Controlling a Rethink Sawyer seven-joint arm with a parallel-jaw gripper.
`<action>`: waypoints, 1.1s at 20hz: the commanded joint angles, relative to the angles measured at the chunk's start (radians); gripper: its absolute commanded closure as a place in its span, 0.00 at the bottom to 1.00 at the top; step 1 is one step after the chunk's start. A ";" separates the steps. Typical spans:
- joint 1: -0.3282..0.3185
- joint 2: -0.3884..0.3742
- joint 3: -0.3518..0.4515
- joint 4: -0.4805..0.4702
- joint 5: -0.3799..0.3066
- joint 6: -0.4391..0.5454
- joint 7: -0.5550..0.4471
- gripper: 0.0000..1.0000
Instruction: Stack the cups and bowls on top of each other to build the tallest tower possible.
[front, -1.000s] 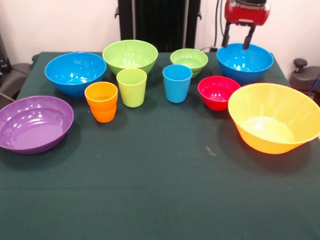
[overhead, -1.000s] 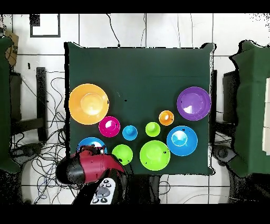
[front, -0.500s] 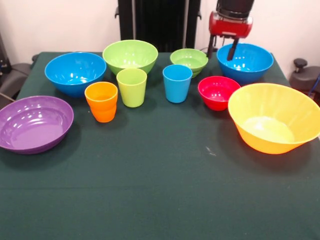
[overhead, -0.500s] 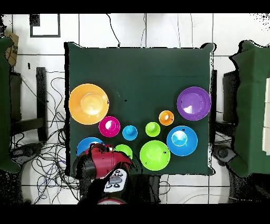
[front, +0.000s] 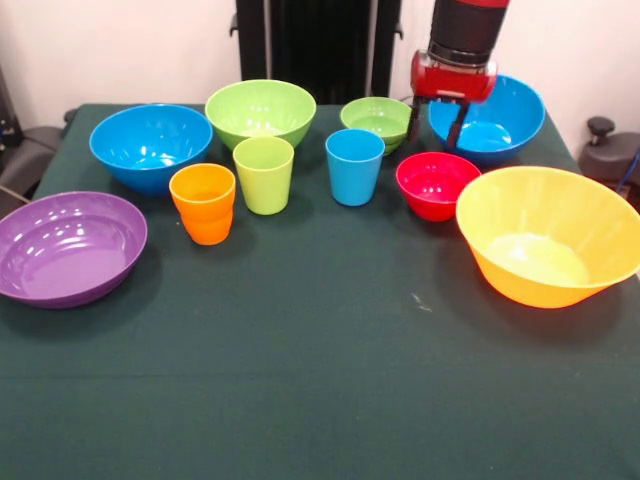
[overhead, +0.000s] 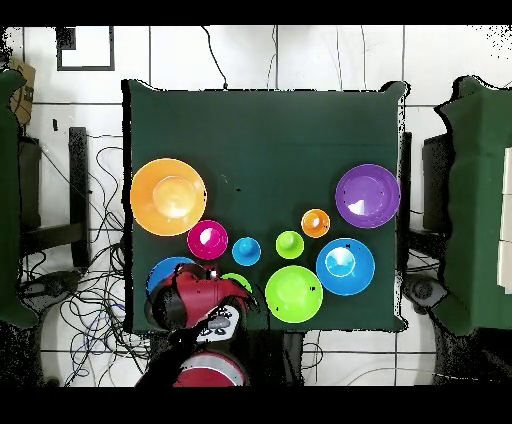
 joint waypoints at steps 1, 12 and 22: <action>0.028 0.058 0.045 -0.043 0.139 -0.015 0.265 0.00; 0.054 0.008 0.047 0.028 0.381 0.057 0.421 0.00; -0.011 -0.072 0.084 0.042 0.366 0.140 0.474 0.00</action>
